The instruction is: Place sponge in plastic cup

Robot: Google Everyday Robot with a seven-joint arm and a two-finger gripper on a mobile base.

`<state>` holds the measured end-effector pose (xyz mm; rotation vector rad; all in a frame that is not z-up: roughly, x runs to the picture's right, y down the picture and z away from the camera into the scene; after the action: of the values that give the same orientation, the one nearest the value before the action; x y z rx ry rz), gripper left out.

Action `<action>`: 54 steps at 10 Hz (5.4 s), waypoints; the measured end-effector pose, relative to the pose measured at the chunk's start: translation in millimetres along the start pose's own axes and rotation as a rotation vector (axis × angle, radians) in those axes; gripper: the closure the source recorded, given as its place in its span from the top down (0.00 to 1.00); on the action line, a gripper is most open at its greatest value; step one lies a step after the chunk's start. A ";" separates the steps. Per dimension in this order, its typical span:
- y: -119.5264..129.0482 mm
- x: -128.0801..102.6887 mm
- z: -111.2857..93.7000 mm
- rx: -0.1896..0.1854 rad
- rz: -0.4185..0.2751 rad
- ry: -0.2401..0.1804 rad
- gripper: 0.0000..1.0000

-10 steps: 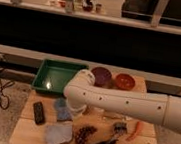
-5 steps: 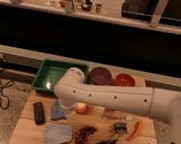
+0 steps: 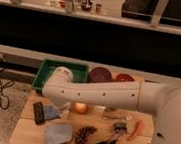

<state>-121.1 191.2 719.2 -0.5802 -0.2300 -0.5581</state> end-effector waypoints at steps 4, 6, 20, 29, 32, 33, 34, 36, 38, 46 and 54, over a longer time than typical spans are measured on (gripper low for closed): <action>-19.3 -4.7 0.2 0.008 -0.004 0.012 0.08; -35.2 0.7 -1.4 0.018 0.005 0.027 0.08; -55.6 33.8 26.9 -0.009 0.025 0.120 0.08; -53.5 27.7 36.3 -0.022 0.013 0.146 0.38; -53.6 27.2 36.4 -0.022 0.012 0.146 0.38; -53.6 27.1 36.4 -0.023 0.012 0.146 0.38; -53.5 27.0 36.6 -0.023 0.012 0.146 0.38; -53.3 26.8 37.2 -0.024 0.012 0.145 0.38; -53.3 26.8 37.2 -0.024 0.012 0.145 0.38; -53.1 26.7 37.3 -0.024 0.011 0.145 0.38; -52.9 26.8 37.4 -0.025 0.012 0.145 0.26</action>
<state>-130.4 164.3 783.3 -0.5622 -0.0831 -0.5896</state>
